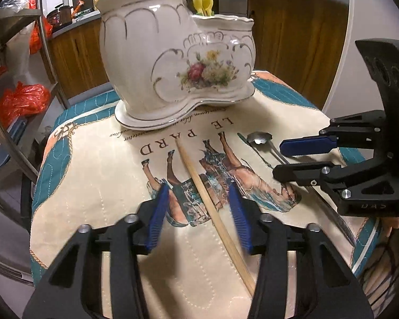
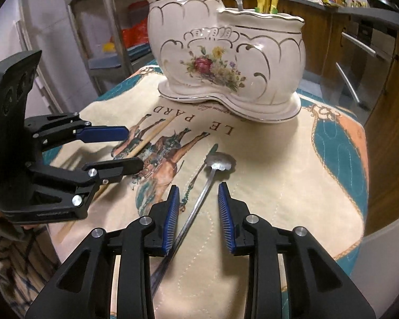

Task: Organize utensils
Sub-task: 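Lower left tool to last chopstick while right tool approaches silver spoon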

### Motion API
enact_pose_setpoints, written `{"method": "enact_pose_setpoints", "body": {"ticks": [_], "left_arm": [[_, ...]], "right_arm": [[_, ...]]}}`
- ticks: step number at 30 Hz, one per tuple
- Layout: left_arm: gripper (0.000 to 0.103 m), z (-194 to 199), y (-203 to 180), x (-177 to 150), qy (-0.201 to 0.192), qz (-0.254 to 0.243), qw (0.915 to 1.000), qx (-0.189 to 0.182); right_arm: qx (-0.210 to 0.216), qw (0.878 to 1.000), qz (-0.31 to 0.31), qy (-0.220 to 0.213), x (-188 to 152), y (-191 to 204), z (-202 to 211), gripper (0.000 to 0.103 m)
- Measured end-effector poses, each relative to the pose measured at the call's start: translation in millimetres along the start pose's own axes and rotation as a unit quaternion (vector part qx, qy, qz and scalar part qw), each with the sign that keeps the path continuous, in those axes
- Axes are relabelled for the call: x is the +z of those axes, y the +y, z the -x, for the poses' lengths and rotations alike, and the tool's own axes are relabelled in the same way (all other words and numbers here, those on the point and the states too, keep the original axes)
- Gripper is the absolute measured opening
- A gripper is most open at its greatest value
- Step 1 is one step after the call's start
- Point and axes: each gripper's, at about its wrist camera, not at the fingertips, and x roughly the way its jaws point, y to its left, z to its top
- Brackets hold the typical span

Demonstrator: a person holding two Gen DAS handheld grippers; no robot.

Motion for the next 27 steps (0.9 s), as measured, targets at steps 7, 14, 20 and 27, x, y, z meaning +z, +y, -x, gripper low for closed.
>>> {"method": "enact_pose_setpoints", "body": {"ticks": [7, 14, 20, 27], "left_arm": [[0.014, 1, -1, -2, 0.0, -0.006, 1.0, 0.003], [0.014, 2, 10, -1, 0.003, -0.001, 1.0, -0.001], [0.014, 2, 10, 0, 0.007, -0.007, 0.9999, -0.003], [0.012, 4, 12, 0, 0.01, -0.012, 0.9999, -0.006]], "right_arm": [[-0.021, 1.0, 0.019, 0.001, -2, -12, 4, 0.009], [-0.024, 0.999, 0.019, 0.022, -2, -22, 5, 0.011], [-0.033, 0.997, 0.028, 0.059, 5, -20, 4, 0.014], [-0.012, 0.994, 0.039, 0.103, 14, -25, -3, 0.014]]}}
